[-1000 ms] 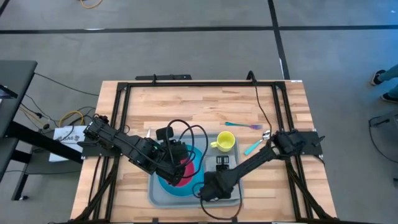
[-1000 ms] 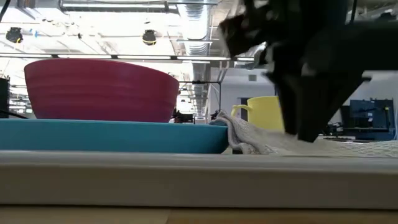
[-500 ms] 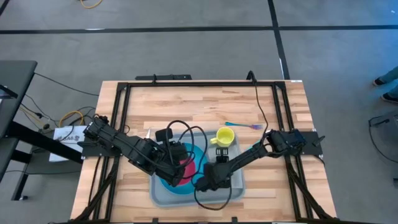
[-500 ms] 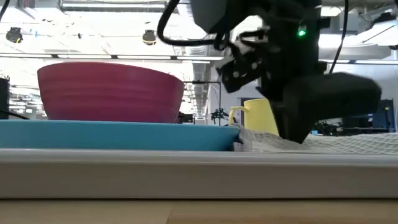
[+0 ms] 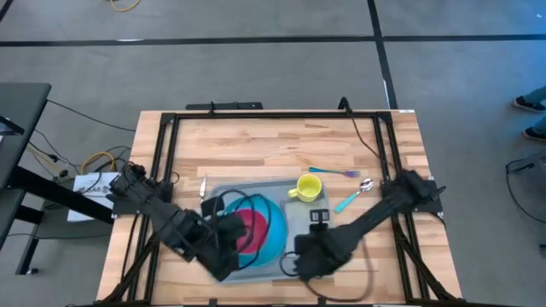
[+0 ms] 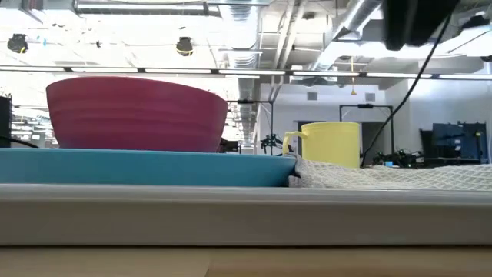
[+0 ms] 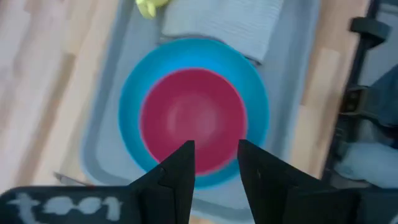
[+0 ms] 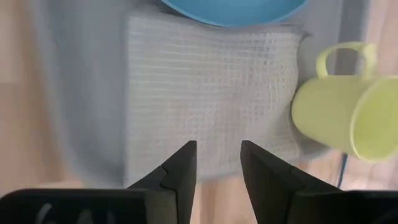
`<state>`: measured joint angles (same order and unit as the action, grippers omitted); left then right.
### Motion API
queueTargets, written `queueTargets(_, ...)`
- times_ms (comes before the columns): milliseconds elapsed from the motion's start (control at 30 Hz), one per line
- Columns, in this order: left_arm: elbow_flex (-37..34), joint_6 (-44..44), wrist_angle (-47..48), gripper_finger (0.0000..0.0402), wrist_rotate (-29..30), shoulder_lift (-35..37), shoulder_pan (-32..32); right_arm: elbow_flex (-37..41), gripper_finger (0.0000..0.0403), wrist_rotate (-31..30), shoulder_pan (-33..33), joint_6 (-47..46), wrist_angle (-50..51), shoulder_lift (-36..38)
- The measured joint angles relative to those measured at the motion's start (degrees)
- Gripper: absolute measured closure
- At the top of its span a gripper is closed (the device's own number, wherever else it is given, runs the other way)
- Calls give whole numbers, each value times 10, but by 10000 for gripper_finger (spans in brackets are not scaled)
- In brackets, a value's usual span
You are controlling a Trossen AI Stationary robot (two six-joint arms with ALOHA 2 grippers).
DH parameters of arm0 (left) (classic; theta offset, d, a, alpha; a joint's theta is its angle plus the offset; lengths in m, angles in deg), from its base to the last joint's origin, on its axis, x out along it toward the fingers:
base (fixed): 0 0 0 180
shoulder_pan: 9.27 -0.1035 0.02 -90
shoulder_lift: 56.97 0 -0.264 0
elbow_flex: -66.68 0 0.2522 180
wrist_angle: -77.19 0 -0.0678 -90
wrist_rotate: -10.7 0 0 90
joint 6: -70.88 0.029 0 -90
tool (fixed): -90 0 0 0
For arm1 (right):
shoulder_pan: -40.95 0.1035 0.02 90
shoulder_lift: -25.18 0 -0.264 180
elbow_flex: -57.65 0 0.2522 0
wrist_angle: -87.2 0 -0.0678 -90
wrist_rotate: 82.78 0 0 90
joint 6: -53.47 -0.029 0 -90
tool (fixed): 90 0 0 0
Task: Set up tray
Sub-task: Put the light blue spoon on the gray napkin on the gray tray
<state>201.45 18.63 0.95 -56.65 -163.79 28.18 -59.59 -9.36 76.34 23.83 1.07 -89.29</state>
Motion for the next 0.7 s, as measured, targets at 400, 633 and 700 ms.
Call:
queueTargets(400,-32,-57,-2,290,151,4,94,83,284,-189,130,-254,51,153)
queueTargets(633,-220,-137,-1,290,191,135,94,287,284,-200,195,-471,53,254)
queueTargets(700,-314,-191,0,290,205,207,91,341,284,-213,206,-492,19,286)
